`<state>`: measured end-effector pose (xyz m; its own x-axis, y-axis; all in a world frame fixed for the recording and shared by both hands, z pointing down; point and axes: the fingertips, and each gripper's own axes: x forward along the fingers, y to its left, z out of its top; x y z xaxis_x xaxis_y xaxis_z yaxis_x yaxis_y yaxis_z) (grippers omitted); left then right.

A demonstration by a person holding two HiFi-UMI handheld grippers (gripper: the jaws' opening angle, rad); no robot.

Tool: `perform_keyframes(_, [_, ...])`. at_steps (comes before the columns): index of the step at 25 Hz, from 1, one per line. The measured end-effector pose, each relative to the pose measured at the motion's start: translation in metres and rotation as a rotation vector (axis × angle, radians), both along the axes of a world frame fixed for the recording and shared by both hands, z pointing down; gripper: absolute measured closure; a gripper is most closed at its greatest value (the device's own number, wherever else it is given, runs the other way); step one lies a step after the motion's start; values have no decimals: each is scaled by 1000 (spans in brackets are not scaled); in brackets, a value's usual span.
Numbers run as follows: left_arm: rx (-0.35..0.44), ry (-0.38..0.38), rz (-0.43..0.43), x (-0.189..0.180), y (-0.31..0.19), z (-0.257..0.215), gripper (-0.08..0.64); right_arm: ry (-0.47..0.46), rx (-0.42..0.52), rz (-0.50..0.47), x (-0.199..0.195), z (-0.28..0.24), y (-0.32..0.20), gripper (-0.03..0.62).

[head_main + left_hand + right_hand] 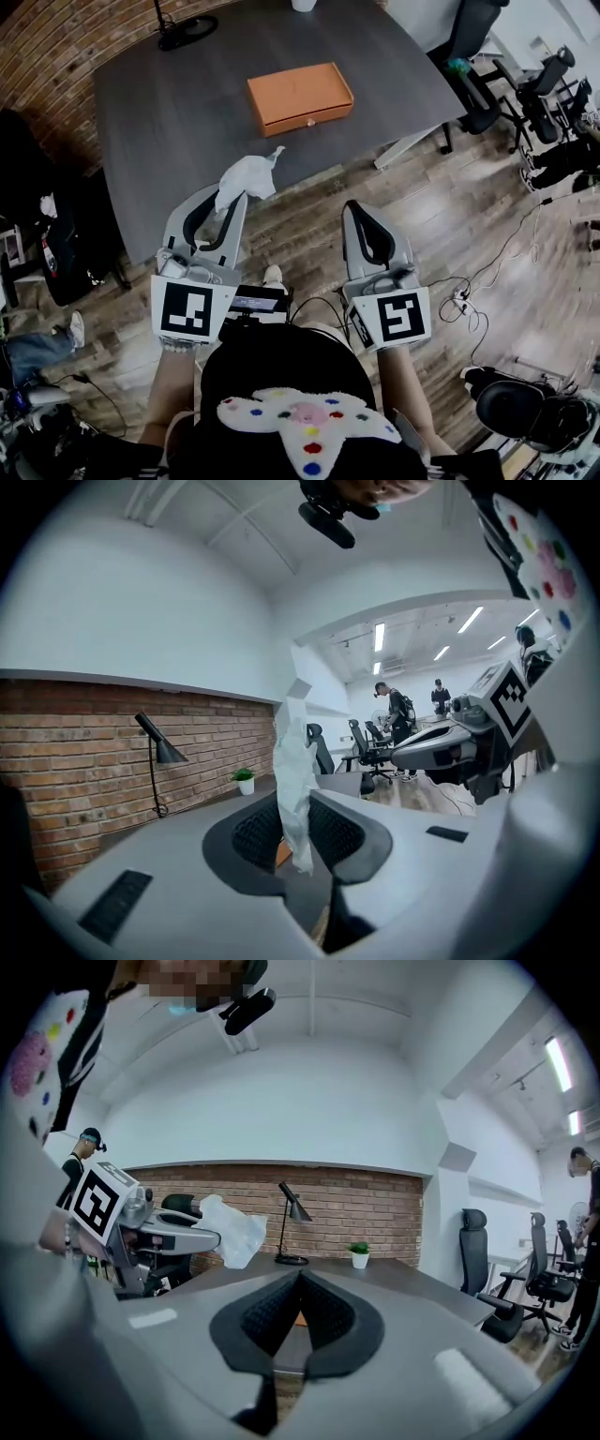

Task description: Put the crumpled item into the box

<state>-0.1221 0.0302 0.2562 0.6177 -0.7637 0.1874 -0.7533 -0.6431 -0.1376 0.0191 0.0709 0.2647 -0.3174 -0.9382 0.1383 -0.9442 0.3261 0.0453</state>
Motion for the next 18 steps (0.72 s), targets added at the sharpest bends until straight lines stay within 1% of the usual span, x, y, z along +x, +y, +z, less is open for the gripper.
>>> perform_keyframes(3, [-4, 19, 2, -6, -20, 0, 492, 8, -6, -1, -7, 0, -19, 588])
perform_keyframes(9, [-3, 23, -3, -13, -42, 1, 492, 21, -22, -3, -13, 5, -37, 588])
perform_keyframes(14, [-8, 31, -11, -16, -55, -1, 492, 14, -16, -12, -18, 5, -51, 588])
perform_keyframes(17, [-4, 30, -19, -13, -60, -3, 492, -12, -16, -11, -14, 5, -58, 588])
perform_keyframes(18, [-3, 29, -22, -12, -62, -3, 492, -23, -18, -17, -13, 5, -61, 563])
